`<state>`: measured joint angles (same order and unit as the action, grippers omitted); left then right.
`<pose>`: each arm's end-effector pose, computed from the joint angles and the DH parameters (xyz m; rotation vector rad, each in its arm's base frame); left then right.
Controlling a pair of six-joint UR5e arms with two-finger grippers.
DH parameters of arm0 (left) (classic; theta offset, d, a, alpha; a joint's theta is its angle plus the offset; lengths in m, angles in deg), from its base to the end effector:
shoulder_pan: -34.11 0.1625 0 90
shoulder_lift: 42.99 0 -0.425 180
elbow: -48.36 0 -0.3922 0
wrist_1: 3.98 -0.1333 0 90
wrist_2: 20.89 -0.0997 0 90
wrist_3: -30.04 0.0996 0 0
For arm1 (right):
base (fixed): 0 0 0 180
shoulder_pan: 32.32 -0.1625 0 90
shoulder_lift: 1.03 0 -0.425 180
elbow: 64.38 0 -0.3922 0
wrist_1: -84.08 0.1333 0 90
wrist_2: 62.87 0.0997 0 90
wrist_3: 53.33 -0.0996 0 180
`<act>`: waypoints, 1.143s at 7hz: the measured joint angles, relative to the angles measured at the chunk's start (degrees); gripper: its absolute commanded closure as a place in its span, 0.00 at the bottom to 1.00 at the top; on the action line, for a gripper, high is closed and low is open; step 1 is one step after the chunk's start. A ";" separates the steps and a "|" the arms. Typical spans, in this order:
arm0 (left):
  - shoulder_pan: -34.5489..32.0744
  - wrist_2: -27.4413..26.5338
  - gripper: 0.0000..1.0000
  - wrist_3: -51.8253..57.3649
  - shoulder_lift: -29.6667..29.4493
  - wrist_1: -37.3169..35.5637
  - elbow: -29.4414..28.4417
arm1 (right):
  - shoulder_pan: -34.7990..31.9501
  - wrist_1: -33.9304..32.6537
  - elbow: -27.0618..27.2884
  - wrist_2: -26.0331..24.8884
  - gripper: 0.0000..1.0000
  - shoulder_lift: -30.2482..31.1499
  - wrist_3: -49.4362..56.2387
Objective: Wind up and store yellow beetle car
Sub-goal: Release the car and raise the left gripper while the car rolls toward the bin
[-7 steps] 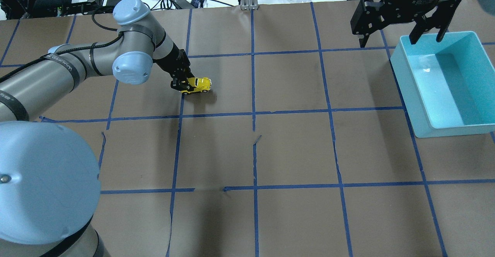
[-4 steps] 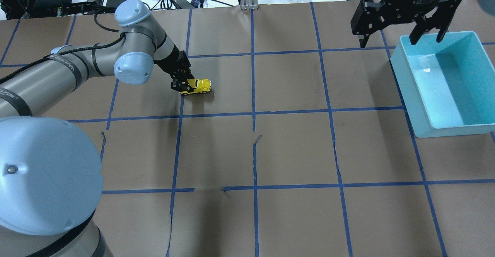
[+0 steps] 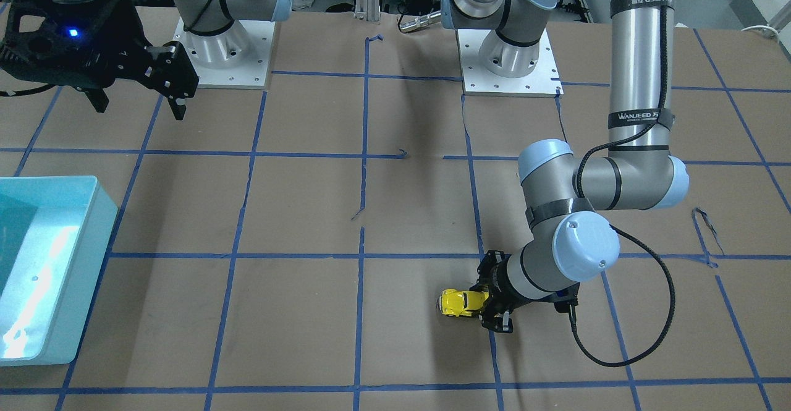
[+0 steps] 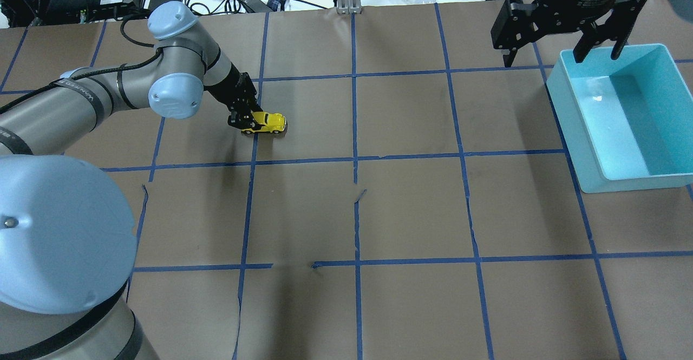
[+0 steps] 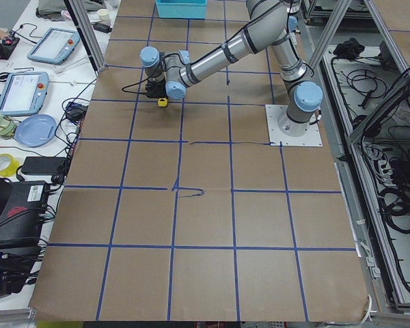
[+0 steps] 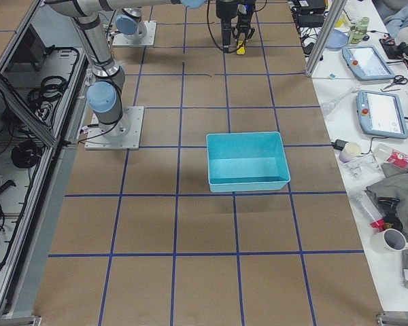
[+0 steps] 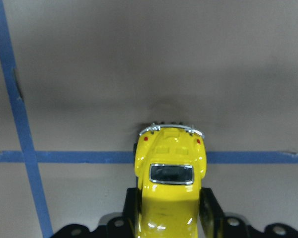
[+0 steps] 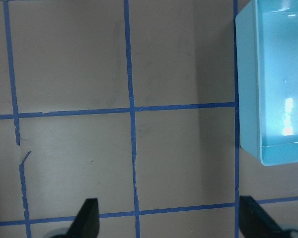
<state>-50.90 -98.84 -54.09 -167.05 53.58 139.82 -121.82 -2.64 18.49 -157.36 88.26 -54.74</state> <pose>-0.0968 -0.6625 0.1841 2.1126 -2.1331 -0.2641 0.1211 -0.5011 0.5376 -0.0543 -3.0620 0.0849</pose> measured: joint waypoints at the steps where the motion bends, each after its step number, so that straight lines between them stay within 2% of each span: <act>1: 1.06 0.01 1.00 1.10 -0.03 0.03 0.08 | -0.03 -0.02 -0.04 0.11 0.00 0.00 0.00; 8: 11.55 -0.05 1.00 14.69 0.14 1.92 0.41 | -0.06 0.01 -0.07 0.53 0.00 0.00 -0.04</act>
<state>-39.35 -98.89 -39.40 -166.91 55.50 140.23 -121.88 -2.64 18.42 -156.83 88.26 -54.78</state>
